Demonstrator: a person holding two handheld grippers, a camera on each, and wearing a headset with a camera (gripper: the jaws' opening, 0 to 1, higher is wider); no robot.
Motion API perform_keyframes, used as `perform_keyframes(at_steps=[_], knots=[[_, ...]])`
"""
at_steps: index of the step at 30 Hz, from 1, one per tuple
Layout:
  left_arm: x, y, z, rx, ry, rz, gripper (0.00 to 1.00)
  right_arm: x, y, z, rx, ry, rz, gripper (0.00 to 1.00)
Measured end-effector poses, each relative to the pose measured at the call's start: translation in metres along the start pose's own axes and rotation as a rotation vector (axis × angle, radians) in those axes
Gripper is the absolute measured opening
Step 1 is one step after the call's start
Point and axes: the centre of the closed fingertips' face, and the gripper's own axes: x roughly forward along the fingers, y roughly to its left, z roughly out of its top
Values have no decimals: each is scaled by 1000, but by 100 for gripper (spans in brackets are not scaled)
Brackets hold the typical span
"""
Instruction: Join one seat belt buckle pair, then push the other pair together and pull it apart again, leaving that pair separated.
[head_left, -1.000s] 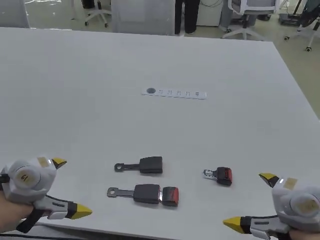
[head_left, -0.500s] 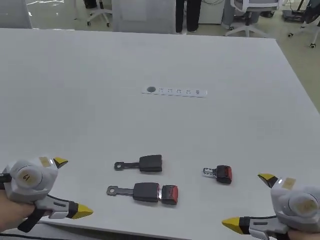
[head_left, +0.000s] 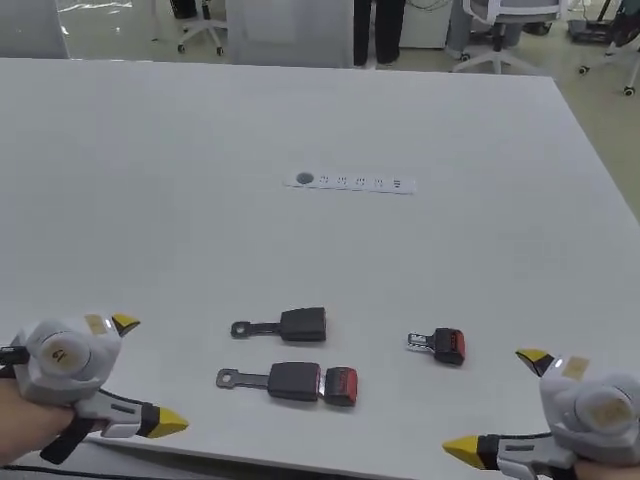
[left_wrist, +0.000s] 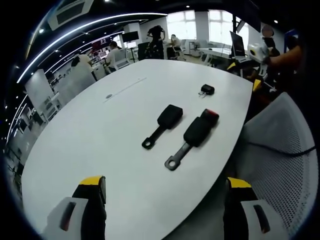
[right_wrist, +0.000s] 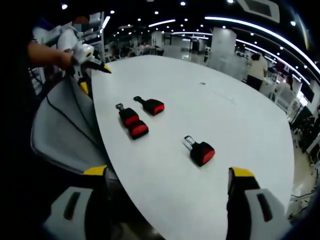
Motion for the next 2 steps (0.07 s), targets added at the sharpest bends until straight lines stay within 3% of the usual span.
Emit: perform_keyframes(at_steps=[2], knots=[[0,-3,-2,16,10,-10,100,0,1,1,1,0,-1,100]])
